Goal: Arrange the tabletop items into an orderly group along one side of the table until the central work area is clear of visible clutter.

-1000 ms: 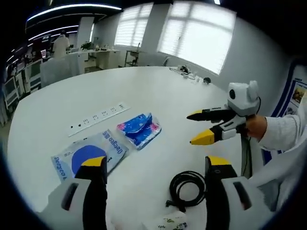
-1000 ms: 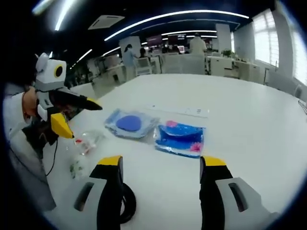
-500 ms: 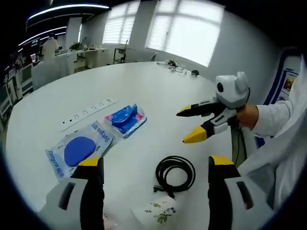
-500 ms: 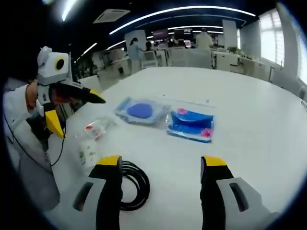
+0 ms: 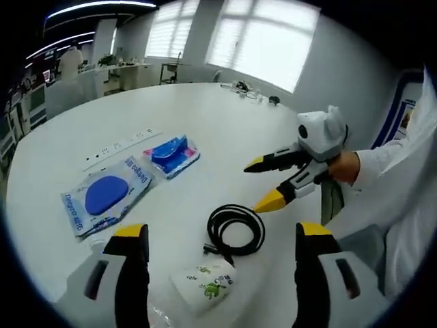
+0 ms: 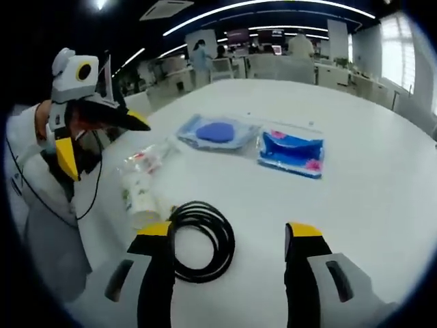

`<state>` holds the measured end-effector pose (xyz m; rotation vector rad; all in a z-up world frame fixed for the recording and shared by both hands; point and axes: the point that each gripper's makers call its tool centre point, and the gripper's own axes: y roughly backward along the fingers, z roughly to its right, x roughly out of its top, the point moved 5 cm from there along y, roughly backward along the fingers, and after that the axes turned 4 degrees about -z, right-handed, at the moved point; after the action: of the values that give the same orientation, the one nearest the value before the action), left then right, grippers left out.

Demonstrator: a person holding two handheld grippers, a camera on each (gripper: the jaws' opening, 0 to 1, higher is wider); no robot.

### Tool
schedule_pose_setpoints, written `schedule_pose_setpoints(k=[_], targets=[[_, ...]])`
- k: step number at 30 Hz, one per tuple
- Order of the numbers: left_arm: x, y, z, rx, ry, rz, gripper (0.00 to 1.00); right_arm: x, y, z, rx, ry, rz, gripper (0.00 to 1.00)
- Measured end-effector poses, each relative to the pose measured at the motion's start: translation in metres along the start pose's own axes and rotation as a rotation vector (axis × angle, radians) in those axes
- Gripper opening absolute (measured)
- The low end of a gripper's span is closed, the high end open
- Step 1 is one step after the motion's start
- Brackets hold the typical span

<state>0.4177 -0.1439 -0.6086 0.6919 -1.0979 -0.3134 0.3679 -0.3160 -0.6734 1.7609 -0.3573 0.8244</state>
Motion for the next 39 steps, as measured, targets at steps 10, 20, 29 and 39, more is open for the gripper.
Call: schedule_pose_setpoints(k=[10,20,29,39], targets=[[-0.015,0.007,0.005,-0.007,0.027,0.001,0.89,-0.019,-0.021,-0.007,0.004,0.035,-0.068,0.58],[-0.026,0.013,0.003,0.001,0.046,-0.003,0.88,-0.023,-0.032,-0.01,0.013,0.055,-0.109,0.44],[-0.028,0.014,0.001,0.004,0.057,0.005,0.87,-0.03,-0.042,-0.011,0.014,0.066,-0.158,0.32],[-0.034,0.014,0.0,0.009,0.066,0.005,0.85,-0.033,-0.046,-0.005,-0.041,0.103,-0.215,0.14]])
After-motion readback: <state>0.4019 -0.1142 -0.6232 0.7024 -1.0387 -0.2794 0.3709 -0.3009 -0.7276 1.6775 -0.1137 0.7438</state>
